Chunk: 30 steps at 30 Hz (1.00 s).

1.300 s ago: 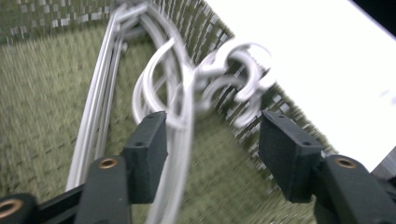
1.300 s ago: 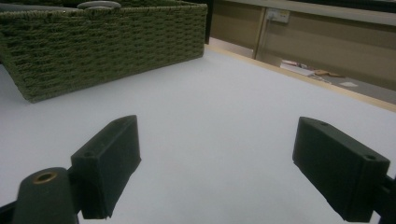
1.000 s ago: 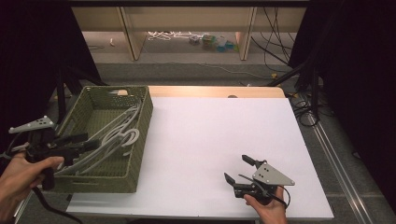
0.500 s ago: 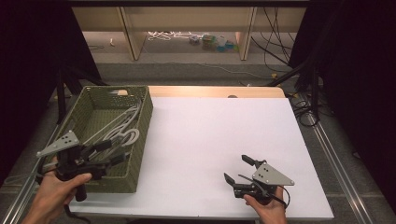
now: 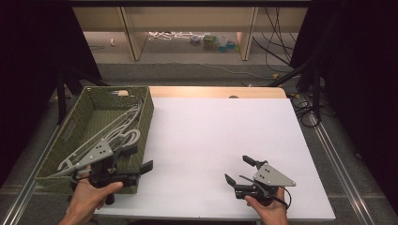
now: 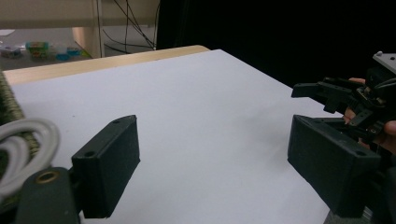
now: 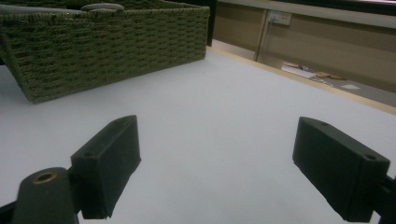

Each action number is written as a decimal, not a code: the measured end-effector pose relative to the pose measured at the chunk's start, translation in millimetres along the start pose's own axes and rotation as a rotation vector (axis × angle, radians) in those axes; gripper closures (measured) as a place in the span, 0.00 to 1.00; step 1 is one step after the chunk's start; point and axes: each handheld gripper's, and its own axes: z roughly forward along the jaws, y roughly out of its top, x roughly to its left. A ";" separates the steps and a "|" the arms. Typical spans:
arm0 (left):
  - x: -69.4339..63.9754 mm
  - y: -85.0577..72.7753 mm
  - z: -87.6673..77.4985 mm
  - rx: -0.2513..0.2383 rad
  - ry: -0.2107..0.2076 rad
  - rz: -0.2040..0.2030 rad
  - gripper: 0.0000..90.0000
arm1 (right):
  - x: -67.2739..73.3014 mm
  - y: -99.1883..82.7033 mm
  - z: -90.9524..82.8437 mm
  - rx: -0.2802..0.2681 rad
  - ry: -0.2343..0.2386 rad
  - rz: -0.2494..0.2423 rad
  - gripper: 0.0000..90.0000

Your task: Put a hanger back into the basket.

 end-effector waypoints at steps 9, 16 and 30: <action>-16.3 -13.4 22.0 -0.009 -0.035 0.019 0.19 | 0.4 0.1 0.1 -0.001 0.009 0.002 0.17; -18.6 -27.5 31.0 -0.026 -0.033 0.025 0.20 | 0.3 0.1 0.0 0.002 0.011 0.005 0.17; -32.0 -64.4 45.0 -0.051 -0.031 0.117 0.21 | 0.9 0.5 -1.8 -0.008 0.000 -0.004 0.17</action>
